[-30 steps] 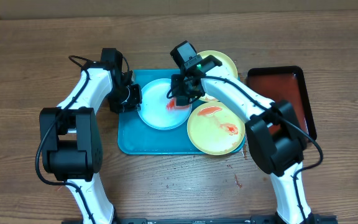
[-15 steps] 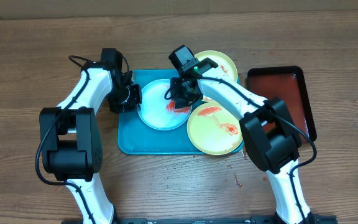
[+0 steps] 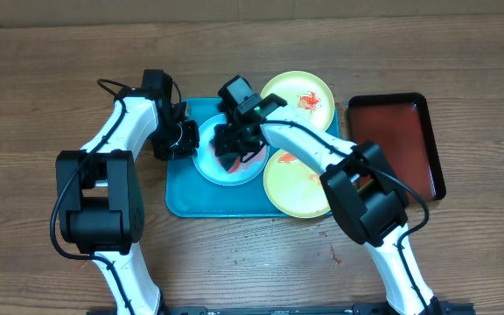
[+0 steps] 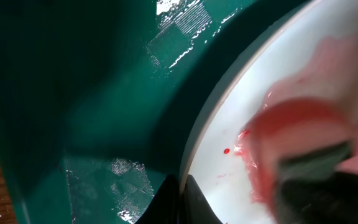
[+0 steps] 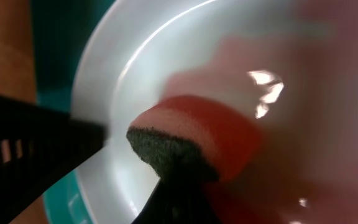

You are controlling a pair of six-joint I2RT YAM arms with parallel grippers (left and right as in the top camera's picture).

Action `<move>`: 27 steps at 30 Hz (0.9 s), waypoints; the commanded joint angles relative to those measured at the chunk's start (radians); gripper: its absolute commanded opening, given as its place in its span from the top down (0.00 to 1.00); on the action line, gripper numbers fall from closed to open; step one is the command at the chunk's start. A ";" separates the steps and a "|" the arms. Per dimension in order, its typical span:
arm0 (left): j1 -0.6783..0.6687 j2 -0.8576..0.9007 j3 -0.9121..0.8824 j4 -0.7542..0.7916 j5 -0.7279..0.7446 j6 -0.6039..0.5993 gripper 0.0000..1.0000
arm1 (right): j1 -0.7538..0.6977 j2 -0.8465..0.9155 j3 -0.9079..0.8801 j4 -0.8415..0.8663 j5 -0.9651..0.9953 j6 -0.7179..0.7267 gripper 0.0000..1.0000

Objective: Clean dirty plates on tray and stack at the side
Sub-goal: 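Scrub the white plate with the sponge in the right gripper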

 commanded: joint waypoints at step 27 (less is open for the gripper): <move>0.065 0.009 0.002 0.002 0.046 0.019 0.96 | -0.056 0.037 0.157 -0.275 0.519 -0.076 0.96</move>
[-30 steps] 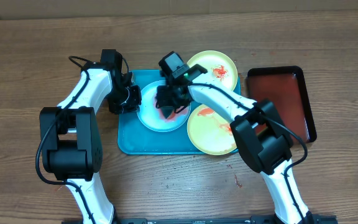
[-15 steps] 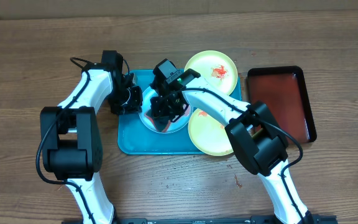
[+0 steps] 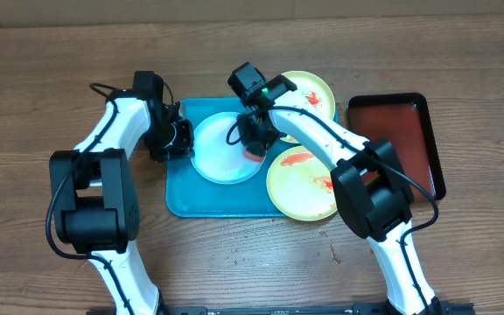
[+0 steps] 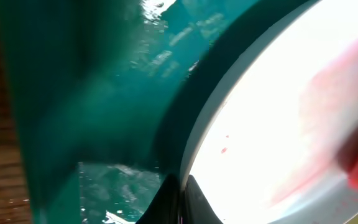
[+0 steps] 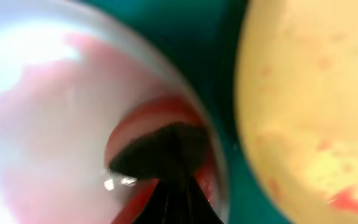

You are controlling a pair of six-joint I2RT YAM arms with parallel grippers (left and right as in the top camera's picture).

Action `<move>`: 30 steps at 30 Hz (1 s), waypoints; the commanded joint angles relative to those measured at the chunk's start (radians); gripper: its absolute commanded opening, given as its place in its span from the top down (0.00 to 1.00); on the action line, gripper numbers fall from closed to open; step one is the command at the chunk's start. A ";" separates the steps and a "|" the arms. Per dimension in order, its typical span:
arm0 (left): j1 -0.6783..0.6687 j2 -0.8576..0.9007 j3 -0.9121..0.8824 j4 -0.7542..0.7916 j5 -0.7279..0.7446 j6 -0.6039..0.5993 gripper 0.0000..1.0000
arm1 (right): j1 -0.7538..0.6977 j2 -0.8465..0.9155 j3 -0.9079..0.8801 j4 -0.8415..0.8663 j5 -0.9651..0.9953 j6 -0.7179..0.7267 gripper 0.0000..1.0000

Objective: Clean dirty plates on tray and stack at the side
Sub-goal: 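Scrub the white plate with the sponge in the right gripper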

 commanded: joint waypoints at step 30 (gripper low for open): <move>0.009 0.003 0.008 0.006 0.011 0.016 0.96 | 0.082 0.149 0.023 0.338 -0.533 -0.011 0.96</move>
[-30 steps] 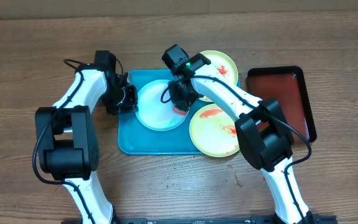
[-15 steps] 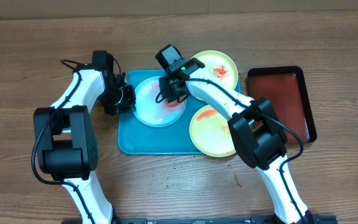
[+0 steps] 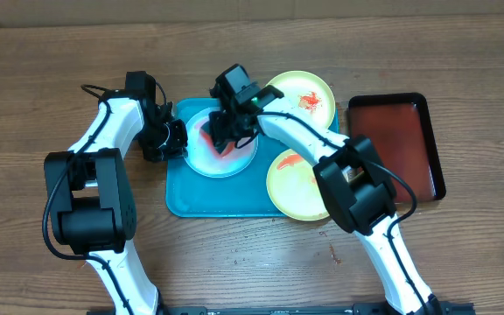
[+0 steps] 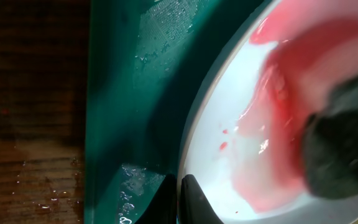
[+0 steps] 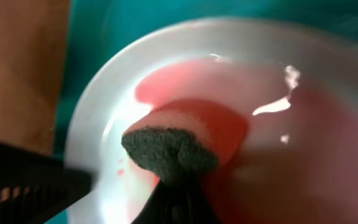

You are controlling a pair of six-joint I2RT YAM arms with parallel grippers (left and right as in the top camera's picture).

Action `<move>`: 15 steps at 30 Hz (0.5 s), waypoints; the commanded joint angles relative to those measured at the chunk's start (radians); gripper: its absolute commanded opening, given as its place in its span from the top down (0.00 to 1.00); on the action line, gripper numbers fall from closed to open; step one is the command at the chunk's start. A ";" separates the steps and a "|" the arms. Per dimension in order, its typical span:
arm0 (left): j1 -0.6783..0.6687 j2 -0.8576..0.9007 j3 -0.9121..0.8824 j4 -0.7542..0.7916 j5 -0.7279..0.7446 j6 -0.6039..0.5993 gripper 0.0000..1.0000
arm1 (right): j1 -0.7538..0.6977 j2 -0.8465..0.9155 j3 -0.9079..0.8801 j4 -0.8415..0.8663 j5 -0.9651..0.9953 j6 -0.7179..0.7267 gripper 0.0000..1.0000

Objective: Clean dirty plates on tray and stack at the side
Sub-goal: 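Scrub the white plate with the sponge in the right gripper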

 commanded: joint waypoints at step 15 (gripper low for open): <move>-0.013 0.003 0.008 0.008 0.035 0.017 0.96 | 0.015 0.023 0.005 -0.274 0.006 -0.064 0.96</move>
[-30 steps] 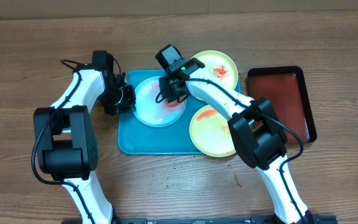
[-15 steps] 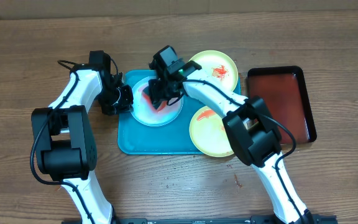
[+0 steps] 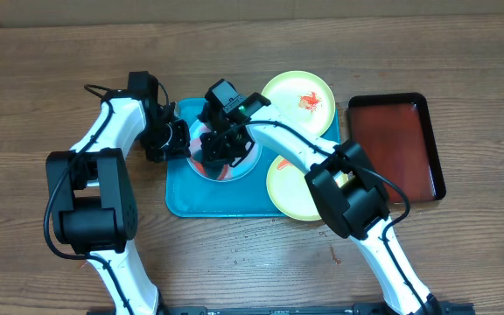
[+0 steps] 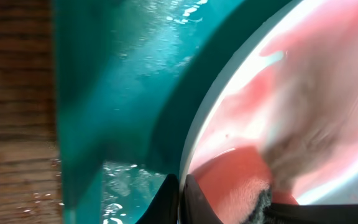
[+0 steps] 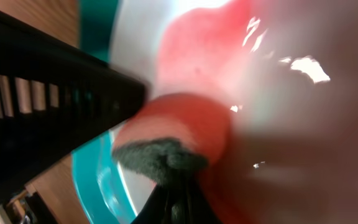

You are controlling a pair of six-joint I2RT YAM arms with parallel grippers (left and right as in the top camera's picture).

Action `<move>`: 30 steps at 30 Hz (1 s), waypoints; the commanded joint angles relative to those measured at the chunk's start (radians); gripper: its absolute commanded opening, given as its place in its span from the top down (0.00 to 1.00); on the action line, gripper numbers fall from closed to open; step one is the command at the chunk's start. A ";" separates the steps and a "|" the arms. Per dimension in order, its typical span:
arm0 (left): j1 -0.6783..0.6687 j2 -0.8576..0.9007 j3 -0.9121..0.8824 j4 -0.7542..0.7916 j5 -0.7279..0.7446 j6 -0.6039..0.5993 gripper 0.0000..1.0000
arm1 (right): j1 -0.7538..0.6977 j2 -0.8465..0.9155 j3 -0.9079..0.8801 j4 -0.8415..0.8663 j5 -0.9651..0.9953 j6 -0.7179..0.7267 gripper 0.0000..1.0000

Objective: Clean dirty plates on tray and stack at the side
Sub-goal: 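Scrub the white plate with the sponge in the right gripper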

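Note:
A white plate (image 3: 234,166) smeared with red lies on the teal tray (image 3: 191,201). My left gripper (image 4: 180,198) is shut on the white plate's left rim (image 4: 191,149). My right gripper (image 5: 174,196) is shut on a red sponge with a dark scouring side (image 5: 173,134), pressed on the plate's left part close to the left gripper. The same sponge (image 4: 232,186) shows low in the left wrist view. Two yellow plates with red stains sit to the right, one (image 3: 304,94) behind and one (image 3: 291,188) in front, half off the tray.
A dark red-brown tray (image 3: 396,144) lies at the right of the wooden table (image 3: 51,87). Both arms crowd over the teal tray's left half.
My right gripper has moved the sponge toward the plate's left edge, closer to the left gripper. More of the plate is smeared red. The left gripper stays shut on the rim.
The left gripper held the white plate's rim at every moment. The sponge in my right gripper was first at the plate's middle, then at its right edge by the yellow plate, then back at the upper left, and now sits at the left side.

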 commanded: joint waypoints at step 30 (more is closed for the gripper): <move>0.006 0.003 0.008 0.009 0.003 0.016 0.96 | -0.071 -0.022 -0.049 0.149 0.444 0.014 0.96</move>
